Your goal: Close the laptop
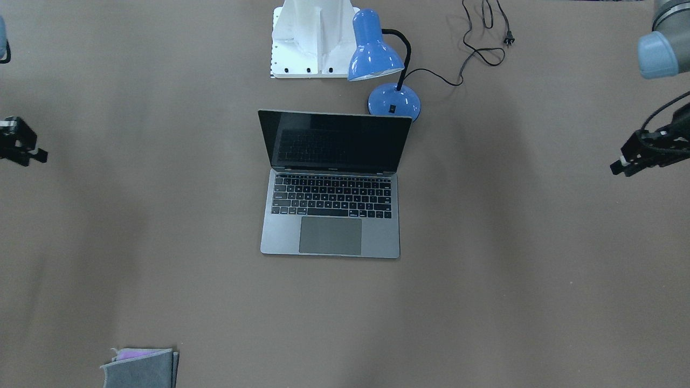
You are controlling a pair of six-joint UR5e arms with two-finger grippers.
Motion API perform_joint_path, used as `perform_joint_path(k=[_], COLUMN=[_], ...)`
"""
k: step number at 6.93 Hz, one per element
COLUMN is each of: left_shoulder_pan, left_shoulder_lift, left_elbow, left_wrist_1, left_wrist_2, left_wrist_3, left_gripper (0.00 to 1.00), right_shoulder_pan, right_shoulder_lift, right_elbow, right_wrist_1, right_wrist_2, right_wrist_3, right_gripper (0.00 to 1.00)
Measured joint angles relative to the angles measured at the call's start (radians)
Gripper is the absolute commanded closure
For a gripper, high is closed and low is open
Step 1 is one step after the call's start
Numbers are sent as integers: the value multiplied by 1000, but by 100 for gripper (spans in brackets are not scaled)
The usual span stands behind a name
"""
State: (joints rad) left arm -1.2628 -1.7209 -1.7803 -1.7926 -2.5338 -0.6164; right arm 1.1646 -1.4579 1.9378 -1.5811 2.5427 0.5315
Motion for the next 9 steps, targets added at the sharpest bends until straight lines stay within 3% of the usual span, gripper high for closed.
perform_joint_path(k=[2, 4, 9], left_shoulder_pan=[161, 328, 444], left_shoulder_lift=[-79, -188, -214], left_elbow=[-56, -45, -23], left_wrist_1=[-1, -3, -4], left_wrist_2=[-25, -15, -13], left_wrist_3=[-236, -432, -482], left_gripper=[100, 100, 100], right_shoulder_pan=[-116, -218, -387], right_shoulder_lift=[24, 94, 210], right_elbow=[52, 56, 55], right_wrist_1=[34, 42, 43], right_wrist_2=[86, 87, -5], right_wrist_3=[111, 224, 353], right_gripper=[100, 100, 100])
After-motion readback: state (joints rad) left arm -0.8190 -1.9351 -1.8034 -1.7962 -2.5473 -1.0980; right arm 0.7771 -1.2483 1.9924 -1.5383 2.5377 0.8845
